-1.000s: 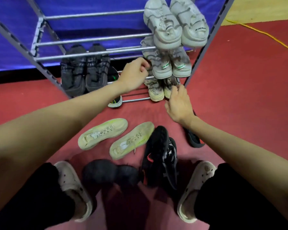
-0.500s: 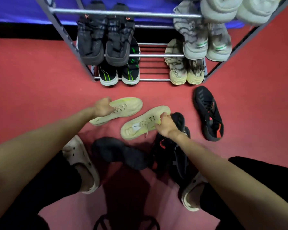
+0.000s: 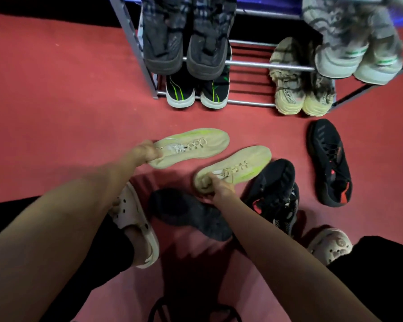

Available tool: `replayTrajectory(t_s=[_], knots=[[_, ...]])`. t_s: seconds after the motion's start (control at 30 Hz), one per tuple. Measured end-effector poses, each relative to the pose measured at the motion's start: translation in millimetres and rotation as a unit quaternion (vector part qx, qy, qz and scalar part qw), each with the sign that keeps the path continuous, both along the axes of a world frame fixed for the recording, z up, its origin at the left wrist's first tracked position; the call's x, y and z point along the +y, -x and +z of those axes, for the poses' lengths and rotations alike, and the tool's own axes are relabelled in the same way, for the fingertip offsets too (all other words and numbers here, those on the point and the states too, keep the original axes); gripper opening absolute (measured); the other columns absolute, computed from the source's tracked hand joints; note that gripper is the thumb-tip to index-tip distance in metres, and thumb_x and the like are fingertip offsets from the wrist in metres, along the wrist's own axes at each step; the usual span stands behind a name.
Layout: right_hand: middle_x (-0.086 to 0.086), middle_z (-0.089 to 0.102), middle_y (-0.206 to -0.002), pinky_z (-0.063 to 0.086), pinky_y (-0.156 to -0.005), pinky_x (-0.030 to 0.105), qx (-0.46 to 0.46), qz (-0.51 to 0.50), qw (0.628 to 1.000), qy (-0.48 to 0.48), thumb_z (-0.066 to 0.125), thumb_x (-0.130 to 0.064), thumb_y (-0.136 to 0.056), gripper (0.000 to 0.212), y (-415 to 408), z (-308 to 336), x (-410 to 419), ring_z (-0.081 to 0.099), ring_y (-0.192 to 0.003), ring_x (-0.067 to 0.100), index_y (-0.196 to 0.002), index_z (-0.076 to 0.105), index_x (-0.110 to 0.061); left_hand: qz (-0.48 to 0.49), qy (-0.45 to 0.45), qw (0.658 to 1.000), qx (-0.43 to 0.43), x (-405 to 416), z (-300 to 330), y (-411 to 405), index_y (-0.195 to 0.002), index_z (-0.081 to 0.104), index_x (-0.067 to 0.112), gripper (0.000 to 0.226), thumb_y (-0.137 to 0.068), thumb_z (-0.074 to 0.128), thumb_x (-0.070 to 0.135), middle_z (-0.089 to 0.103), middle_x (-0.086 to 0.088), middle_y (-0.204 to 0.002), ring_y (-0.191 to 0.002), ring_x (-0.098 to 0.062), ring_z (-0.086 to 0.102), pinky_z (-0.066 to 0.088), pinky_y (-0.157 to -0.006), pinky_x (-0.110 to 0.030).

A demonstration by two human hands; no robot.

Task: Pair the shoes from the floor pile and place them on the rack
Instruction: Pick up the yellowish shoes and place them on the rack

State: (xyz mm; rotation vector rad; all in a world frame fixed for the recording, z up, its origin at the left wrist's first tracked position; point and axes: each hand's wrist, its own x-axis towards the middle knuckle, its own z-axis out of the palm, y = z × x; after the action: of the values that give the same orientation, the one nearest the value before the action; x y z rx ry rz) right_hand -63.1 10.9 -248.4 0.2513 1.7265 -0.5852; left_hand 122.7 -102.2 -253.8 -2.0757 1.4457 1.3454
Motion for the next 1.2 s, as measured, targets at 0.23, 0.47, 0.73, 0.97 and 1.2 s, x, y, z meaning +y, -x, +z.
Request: replayTrajectory(t_s=[0.23, 0.47, 0.73, 0.97, 1.2], knots=[[0.012, 0.067, -0.073, 0.048, -0.034, 0.025, -0.066, -0.021, 0.998, -0.001, 0.067, -0.009, -0.085, 0.023, 7, 13, -1, 0.067, -0.052, 0.023, -0.107, 0.062, -0.001, 0.107, 0.006, 0.994, 0.004, 13, -20, -11, -0.128, 0.054, 0.009, 0.053, -0.078, 0.071, 0.022, 0.057, -0.007, -0.126, -0.114, -0.023, 0.056, 0.046, -0.092, -0.029], [0.009, 0.057, -0.092, 0.053, -0.082, 0.035, -0.083, -0.051, 0.994, 0.048, 0.059, -0.025, -0.090, 0.020, 8, 43, -11, 0.057, -0.075, 0.020, -0.098, 0.055, -0.008, 0.211, -0.069, 0.963, 0.154, 37, 36, -2, -0.085, 0.060, 0.018, 0.008, -0.083, 0.067, 0.016, 0.058, 0.003, -0.072, -0.065, -0.009, 0.053, 0.045, -0.060, -0.019], [0.002, 0.053, -0.099, 0.052, -0.069, 0.032, 0.024, -0.052, 0.990, 0.126, 0.051, -0.034, -0.096, 0.027, 47, 110, 12, 0.055, -0.078, 0.015, -0.116, 0.044, -0.016, 0.284, -0.019, 0.927, 0.245, 83, 120, 47, -0.094, 0.059, 0.007, 0.012, -0.085, 0.065, 0.012, 0.060, -0.003, -0.073, -0.061, -0.013, 0.055, 0.045, -0.051, -0.020], [0.007, 0.054, -0.082, 0.036, -0.036, 0.013, 0.162, 0.110, 0.950, 0.244, 0.060, -0.033, -0.083, 0.042, 78, 163, 60, 0.050, -0.061, 0.012, -0.107, 0.049, 0.000, 0.339, 0.034, 0.878, 0.337, 131, 192, 54, -0.118, 0.050, -0.008, 0.047, -0.083, 0.071, 0.016, 0.062, -0.016, -0.089, -0.065, -0.020, 0.061, 0.052, -0.046, -0.025], [0.001, 0.050, -0.098, 0.043, -0.074, 0.023, 0.255, 0.209, 0.871, 0.365, 0.054, -0.017, -0.092, 0.021, 97, 237, 100, 0.050, -0.089, 0.011, -0.106, 0.040, -0.010, 0.303, 0.121, 0.852, 0.409, 150, 271, 44, -0.072, 0.039, 0.011, 0.028, -0.091, 0.061, 0.011, 0.053, -0.010, -0.065, -0.053, -0.016, 0.051, 0.046, -0.042, -0.023]])
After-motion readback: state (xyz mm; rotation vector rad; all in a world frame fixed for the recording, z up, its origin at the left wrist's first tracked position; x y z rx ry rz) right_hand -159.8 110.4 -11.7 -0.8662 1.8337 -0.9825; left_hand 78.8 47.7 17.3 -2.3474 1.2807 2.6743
